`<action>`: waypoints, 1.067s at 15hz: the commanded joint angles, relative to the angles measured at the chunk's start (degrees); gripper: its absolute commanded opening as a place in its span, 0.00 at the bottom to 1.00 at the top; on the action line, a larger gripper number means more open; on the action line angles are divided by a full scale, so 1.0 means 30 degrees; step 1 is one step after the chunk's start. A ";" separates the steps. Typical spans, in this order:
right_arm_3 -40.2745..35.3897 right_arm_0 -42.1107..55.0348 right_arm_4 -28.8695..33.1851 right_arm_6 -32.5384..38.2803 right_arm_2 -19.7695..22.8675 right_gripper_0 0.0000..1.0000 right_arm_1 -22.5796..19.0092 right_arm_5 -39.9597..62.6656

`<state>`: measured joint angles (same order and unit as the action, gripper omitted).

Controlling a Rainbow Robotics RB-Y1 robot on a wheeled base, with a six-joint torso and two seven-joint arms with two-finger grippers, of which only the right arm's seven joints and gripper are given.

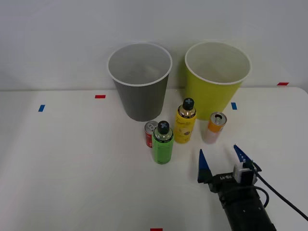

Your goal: Put cans in the gray bin, plastic bottles in the light green bin

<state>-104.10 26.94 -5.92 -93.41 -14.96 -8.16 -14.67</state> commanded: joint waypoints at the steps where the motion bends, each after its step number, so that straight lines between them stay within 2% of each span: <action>1: 0.0688 -0.1128 0.0215 -0.0152 0.0184 1.00 0.0199 0.0409; 6: 0.3119 -0.3999 0.0302 -0.0269 0.1062 1.00 0.1195 0.0174; 10: 0.3266 -0.4790 0.0478 -0.0533 0.1736 1.00 0.1488 0.0672; 16: 0.3266 -0.5229 0.0537 -0.0533 0.1824 1.00 0.1283 0.1463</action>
<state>-94.25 11.36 -4.32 -95.05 -9.40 -4.15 -10.53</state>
